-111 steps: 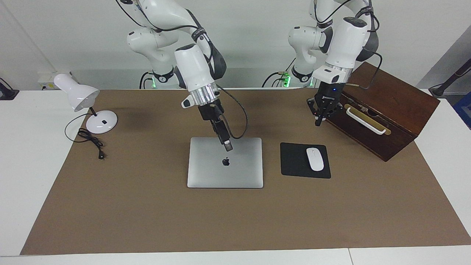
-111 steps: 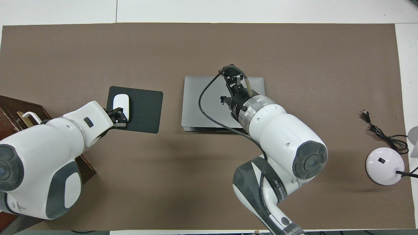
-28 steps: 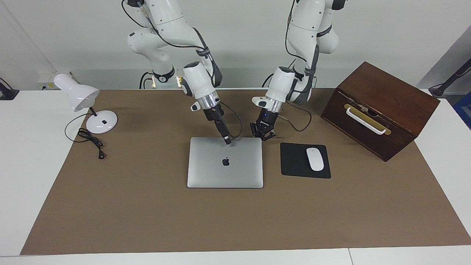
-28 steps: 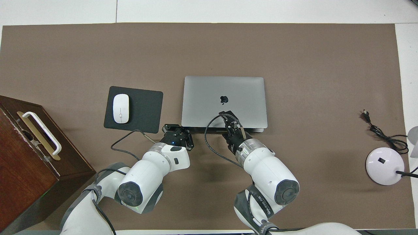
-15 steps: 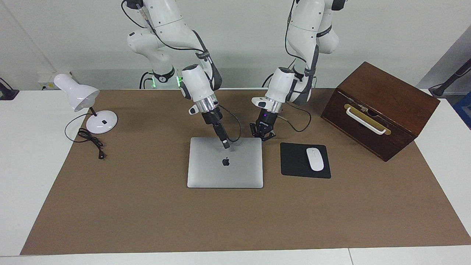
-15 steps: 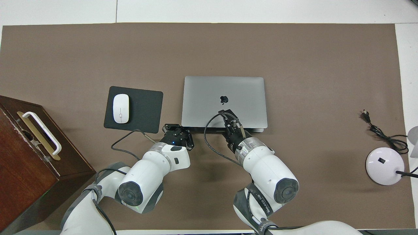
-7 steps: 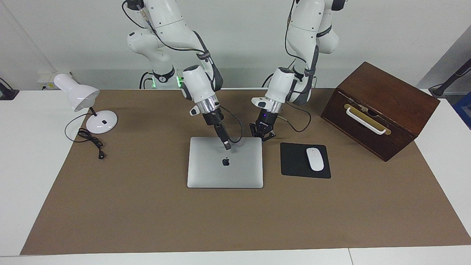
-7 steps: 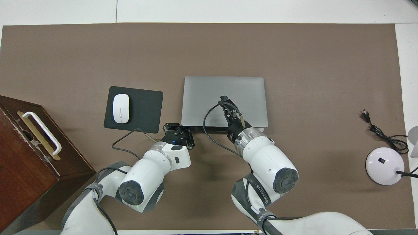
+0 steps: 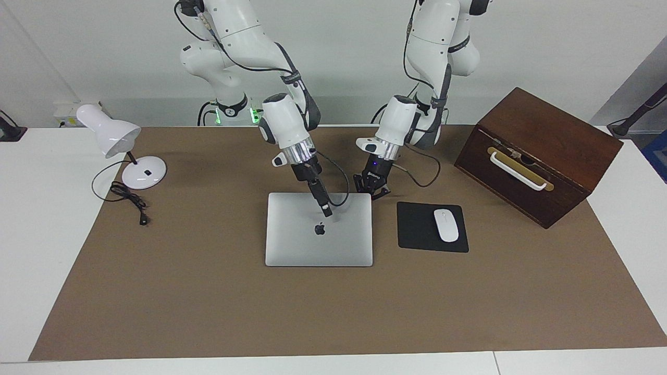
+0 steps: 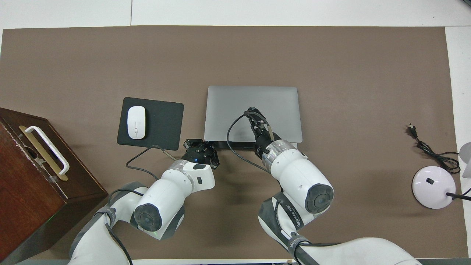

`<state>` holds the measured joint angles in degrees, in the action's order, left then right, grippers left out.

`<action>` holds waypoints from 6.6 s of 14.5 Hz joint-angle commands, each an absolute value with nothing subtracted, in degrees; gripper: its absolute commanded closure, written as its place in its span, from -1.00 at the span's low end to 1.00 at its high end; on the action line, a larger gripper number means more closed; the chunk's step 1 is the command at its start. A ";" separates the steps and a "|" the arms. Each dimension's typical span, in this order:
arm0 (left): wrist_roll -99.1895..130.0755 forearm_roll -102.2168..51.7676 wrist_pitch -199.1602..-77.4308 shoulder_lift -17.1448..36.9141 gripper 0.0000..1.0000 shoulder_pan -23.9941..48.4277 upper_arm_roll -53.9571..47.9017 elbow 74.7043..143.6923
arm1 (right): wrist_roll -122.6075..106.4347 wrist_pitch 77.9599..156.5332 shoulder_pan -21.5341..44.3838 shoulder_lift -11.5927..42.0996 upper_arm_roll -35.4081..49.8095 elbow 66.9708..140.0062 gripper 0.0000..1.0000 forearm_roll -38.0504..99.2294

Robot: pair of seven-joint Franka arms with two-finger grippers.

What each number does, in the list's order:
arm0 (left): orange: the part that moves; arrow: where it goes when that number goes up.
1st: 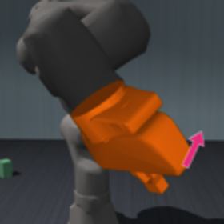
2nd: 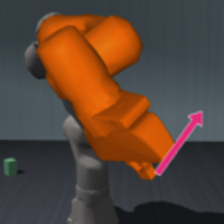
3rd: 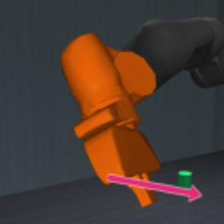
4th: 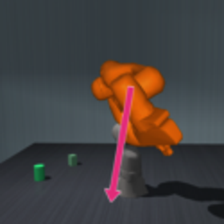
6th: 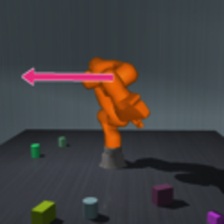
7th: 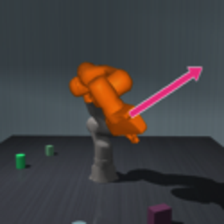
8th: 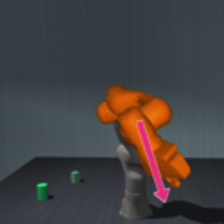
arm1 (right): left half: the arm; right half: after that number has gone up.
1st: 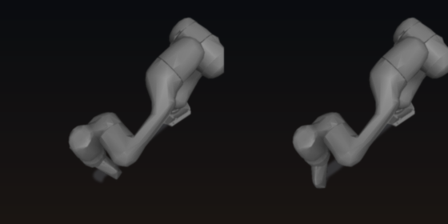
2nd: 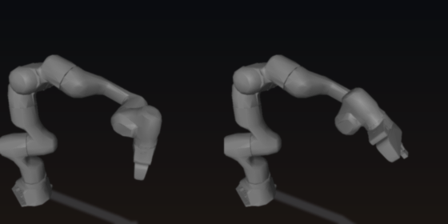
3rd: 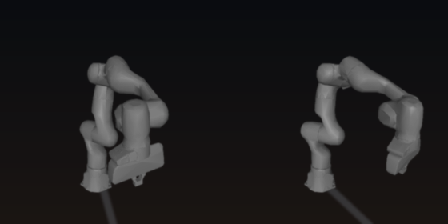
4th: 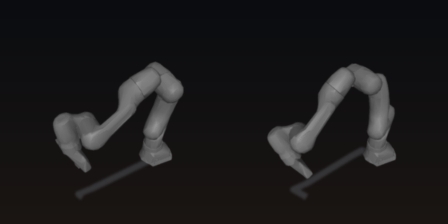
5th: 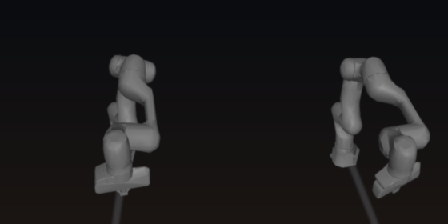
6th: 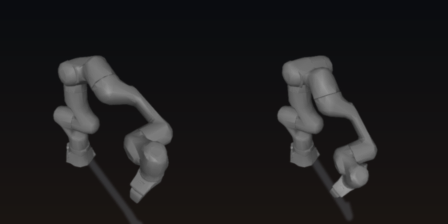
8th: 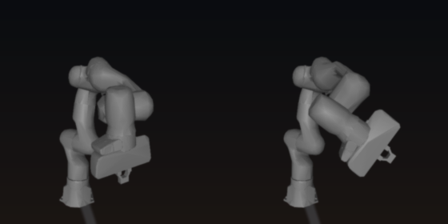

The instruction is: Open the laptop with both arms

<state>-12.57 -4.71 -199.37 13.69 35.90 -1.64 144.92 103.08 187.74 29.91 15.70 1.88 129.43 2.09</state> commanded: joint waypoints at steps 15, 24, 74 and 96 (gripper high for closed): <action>-12.66 -4.22 -200.48 17.58 1.00 36.12 -1.84 142.91 | 98.88 165.51 25.32 21.97 1.76 105.57 -0.98 2.11; -12.74 -4.22 -200.48 18.11 1.00 35.60 -2.28 142.91 | 96.51 155.04 22.94 26.62 1.85 92.91 -0.98 2.28; -3.25 -5.80 -173.45 2.92 1.00 33.23 -2.73 139.93 | 22.60 87.19 -3.25 16.88 0.70 64.69 -0.99 7.82; -4.48 -14.68 -116.13 -4.31 1.00 10.21 -1.49 107.78 | 5.62 105.19 -7.03 -2.46 0.53 95.70 -0.99 5.27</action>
<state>-3.66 -13.63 -121.62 -4.99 12.70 -1.04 112.83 6.89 101.35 -6.34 1.18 -0.12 88.93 5.41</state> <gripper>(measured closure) 0.991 0.000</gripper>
